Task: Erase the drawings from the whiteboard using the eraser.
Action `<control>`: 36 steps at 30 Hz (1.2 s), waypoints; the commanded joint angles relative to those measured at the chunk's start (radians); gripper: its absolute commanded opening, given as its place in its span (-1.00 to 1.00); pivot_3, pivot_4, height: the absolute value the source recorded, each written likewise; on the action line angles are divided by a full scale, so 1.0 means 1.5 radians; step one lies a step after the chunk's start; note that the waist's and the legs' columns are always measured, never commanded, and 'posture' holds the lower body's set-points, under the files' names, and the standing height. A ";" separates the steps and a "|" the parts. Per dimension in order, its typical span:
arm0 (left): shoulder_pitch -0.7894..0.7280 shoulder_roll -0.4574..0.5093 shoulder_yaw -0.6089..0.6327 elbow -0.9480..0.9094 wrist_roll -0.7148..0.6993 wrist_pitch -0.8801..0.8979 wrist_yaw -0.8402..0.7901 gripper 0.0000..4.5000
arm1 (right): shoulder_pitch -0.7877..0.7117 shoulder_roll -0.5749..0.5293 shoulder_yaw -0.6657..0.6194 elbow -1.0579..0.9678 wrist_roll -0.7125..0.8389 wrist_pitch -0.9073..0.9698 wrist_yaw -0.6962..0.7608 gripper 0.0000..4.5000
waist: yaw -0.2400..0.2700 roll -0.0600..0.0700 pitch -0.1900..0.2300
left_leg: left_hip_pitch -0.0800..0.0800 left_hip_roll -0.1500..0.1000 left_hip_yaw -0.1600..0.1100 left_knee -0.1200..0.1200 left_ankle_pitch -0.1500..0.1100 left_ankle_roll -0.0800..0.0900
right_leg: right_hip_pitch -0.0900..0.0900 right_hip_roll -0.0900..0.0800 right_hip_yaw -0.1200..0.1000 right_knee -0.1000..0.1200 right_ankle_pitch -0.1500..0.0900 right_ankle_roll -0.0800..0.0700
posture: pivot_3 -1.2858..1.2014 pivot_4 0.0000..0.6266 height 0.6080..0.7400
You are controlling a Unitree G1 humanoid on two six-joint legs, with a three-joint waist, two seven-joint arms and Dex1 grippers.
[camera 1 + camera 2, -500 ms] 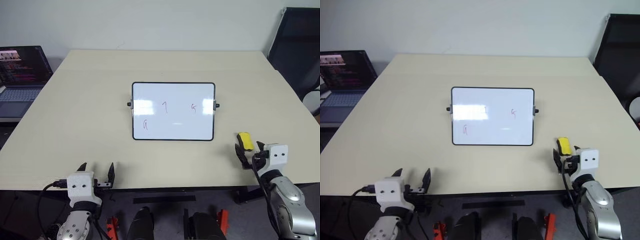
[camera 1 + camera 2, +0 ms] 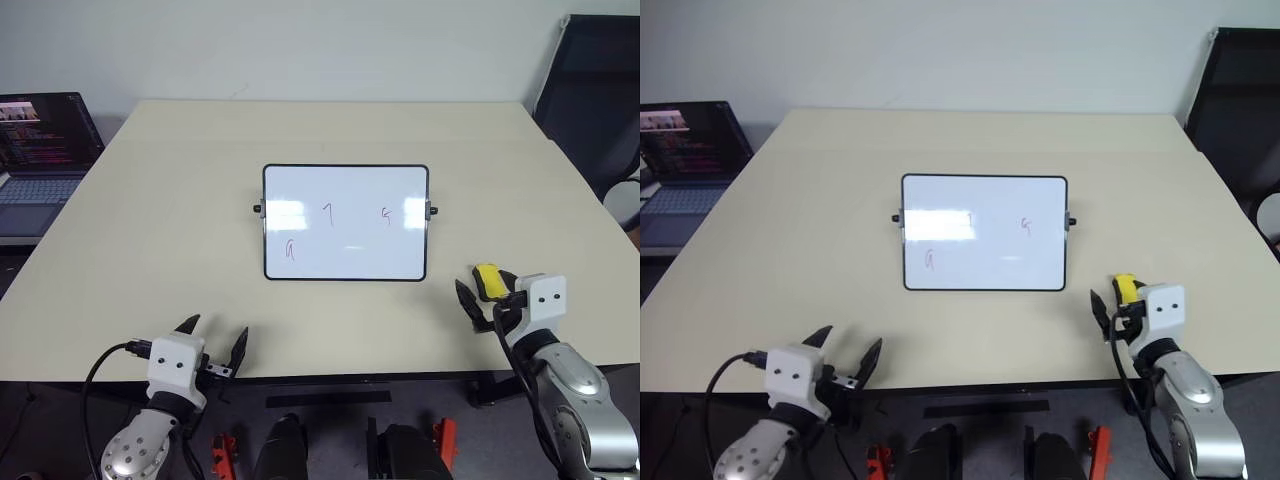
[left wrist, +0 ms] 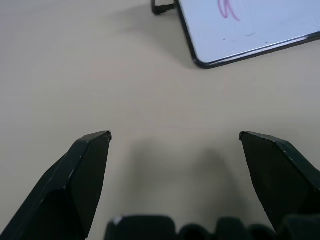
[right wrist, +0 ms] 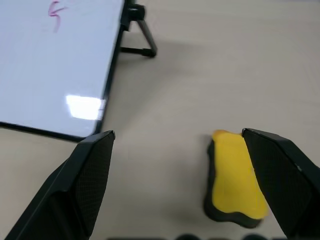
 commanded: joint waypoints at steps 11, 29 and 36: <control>-0.370 0.247 -0.033 0.045 -0.199 0.179 -0.293 1.00 | -0.188 -0.012 -0.088 -0.076 0.060 0.345 -0.148 0.98 | 0.012 0.000 0.000 | 0.000 0.000 0.000 0.000 0.000 0.000 | 0.002 0.001 0.000 0.000 0.004 0.003 | 0.03 -0.52 1.00; -0.755 0.263 -0.209 0.231 -0.265 0.267 -0.634 1.00 | -0.281 -0.046 -0.084 0.060 0.055 0.467 -0.126 0.98 | -0.007 0.000 0.002 | -0.002 0.001 0.000 -0.001 0.001 0.001 | 0.000 0.003 0.001 0.001 0.004 0.003 | 0.03 -0.52 1.00; -0.753 0.262 -0.208 0.241 -0.250 0.252 -0.640 1.00 | -0.279 -0.047 -0.073 0.092 0.041 0.440 -0.115 0.98 | -0.005 0.000 0.002 | -0.002 0.001 0.000 -0.001 0.001 0.001 | 0.000 0.003 0.001 0.002 0.004 0.003 | 0.03 -0.52 1.00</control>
